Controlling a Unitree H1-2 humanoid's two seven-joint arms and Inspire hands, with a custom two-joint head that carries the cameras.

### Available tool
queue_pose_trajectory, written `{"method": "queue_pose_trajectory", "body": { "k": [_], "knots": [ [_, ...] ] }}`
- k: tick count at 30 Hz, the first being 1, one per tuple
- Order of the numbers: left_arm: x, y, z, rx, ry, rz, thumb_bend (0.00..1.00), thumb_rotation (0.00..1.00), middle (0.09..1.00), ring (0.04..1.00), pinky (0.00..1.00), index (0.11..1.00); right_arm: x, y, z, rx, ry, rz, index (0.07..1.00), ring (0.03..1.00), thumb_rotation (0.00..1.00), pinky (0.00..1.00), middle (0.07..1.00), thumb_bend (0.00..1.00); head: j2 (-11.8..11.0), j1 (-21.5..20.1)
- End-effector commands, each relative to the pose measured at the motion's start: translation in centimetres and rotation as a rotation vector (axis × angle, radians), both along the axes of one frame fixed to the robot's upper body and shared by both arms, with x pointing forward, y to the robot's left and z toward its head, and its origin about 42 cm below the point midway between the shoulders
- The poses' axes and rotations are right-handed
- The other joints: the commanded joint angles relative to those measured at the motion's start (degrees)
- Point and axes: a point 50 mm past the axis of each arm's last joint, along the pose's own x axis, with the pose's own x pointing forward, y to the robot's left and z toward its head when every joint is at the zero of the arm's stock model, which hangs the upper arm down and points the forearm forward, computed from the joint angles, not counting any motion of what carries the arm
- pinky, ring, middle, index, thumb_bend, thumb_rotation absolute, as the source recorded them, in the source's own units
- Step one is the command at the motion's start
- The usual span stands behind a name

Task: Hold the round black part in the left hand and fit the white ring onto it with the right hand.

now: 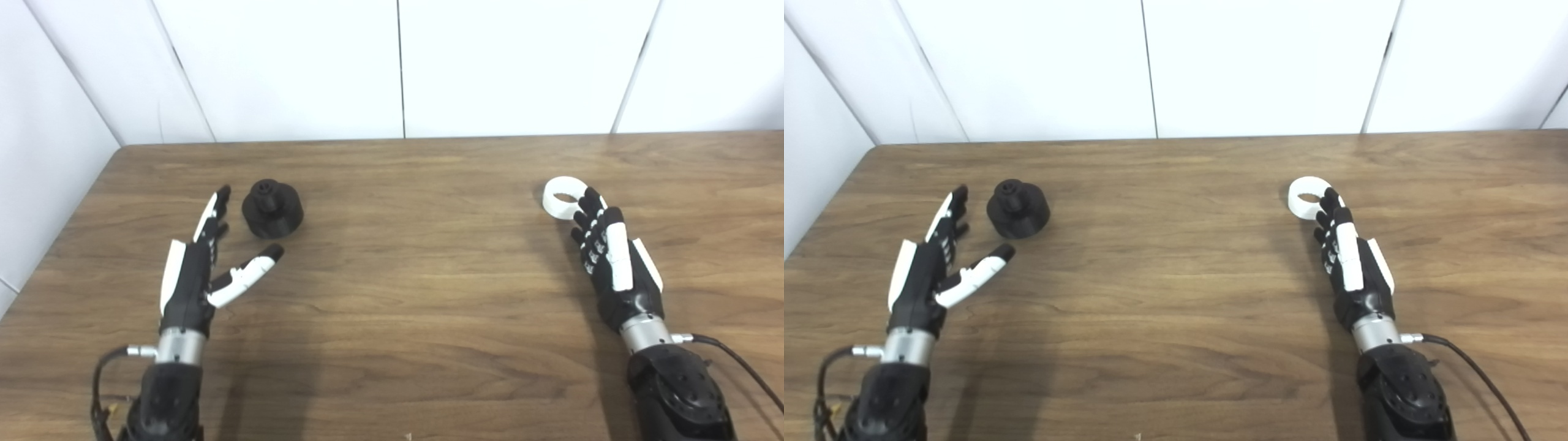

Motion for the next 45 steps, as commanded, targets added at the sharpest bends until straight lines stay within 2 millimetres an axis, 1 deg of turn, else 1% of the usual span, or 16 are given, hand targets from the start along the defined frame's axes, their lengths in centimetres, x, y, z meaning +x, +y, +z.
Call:
{"method": "queue_pose_trajectory", "body": {
  "k": [1, 5, 10, 14, 18, 20, 24, 29, 31, 34, 38, 45],
  "knots": [
    [1.2, 1.5, 3.4, 0.107, -0.069, 0.041, 0.87, 0.29, 1.0, 1.0, 1.0, 0.961, 0.8, 0.2, 1.9, -0.008, -0.087, 0.008, 0.982, 1.0, 1.0, 1.0, 1.0, 0.66, 0.0, 0.0],
    [2.3, 2.9, 4.2, 0.194, -0.029, 0.072, 0.88, 0.37, 0.974, 0.997, 1.0, 0.935, 0.8, 0.2, 1.8, -0.003, -0.081, 0.005, 0.973, 1.0, 1.0, 1.0, 1.0, 0.68, -0.1, 0.2],
    [3.7, 4.2, 4.5, 0.285, 0.011, 0.084, 0.9, 0.33, 0.967, 0.987, 0.98, 0.921, 0.9, 0.4, 1.8, -0.011, -0.076, 0.002, 0.967, 1.0, 1.0, 1.0, 1.0, 0.67, -0.3, 0.5],
    [5.1, 5.5, 4.3, 0.383, 0.071, 0.089, 0.9, 0.33, 0.979, 0.997, 0.97, 0.922, 1.0, 0.4, 1.8, -0.01, -0.082, 0.009, 0.968, 1.0, 1.0, 1.0, 1.0, 0.66, -0.5, 0.4],
    [6.5, 7.0, 4.1, 0.461, 0.122, 0.095, 0.93, 0.35, 0.97, 1.0, 0.98, 0.916, 1.0, 0.2, 1.7, -0.014, -0.083, 0.01, 0.969, 1.0, 1.0, 1.0, 0.997, 0.67, -0.7, 0.1],
    [6.8, 7.3, 4.1, 0.482, 0.129, 0.099, 0.94, 0.36, 0.959, 0.999, 0.96, 0.905, 0.9, 0.1, 1.8, -0.015, -0.083, 0.008, 0.97, 1.0, 1.0, 1.0, 0.997, 0.67, -0.7, 0.1],
    [8.2, 8.5, 3.7, 0.548, 0.199, 0.091, 0.96, 0.38, 0.964, 1.0, 0.96, 0.908, 0.9, -0.1, 1.8, -0.021, -0.085, 0.006, 0.972, 1.0, 1.0, 1.0, 0.998, 0.68, -1.0, -0.1],
    [8.6, 8.8, 3.7, 0.561, 0.215, 0.087, 0.97, 0.37, 0.966, 1.0, 0.96, 0.907, 0.9, -0.2, 1.8, -0.021, -0.085, 0.005, 0.971, 1.0, 1.0, 1.0, 0.997, 0.68, -1.0, -0.1],
    [9.8, 8.5, 4.1, 0.608, 0.261, 0.075, 0.99, 0.4, 0.95, 1.0, 0.94, 0.883, 0.9, -0.3, 1.9, -0.025, -0.083, 0.0, 0.968, 1.0, 1.0, 1.0, 0.993, 0.68, -1.2, 0.3],
    [11.2, 8.4, 4.4, 0.649, 0.315, 0.046, 1.0, 0.42, 0.947, 1.0, 0.94, 0.872, 0.8, -0.2, 2.0, -0.026, -0.083, -0.001, 0.967, 1.0, 1.0, 1.0, 0.991, 0.68, -1.3, 0.2],
    [12.1, 8.2, 4.6, 0.662, 0.371, 0.02, 1.0, 0.42, 0.949, 1.0, 0.94, 0.871, 0.9, -0.2, 2.0, -0.026, -0.086, 0.0, 0.972, 1.0, 1.0, 1.0, 0.996, 0.68, -1.3, 0.0],
    [12.9, 8.0, 4.6, 0.647, 0.401, -0.009, 1.0, 0.43, 0.942, 1.0, 0.95, 0.876, 0.8, -0.4, 1.9, -0.031, -0.088, -0.006, 0.975, 1.0, 1.0, 1.0, 0.992, 0.69, -1.3, -0.1]
  ]
}}
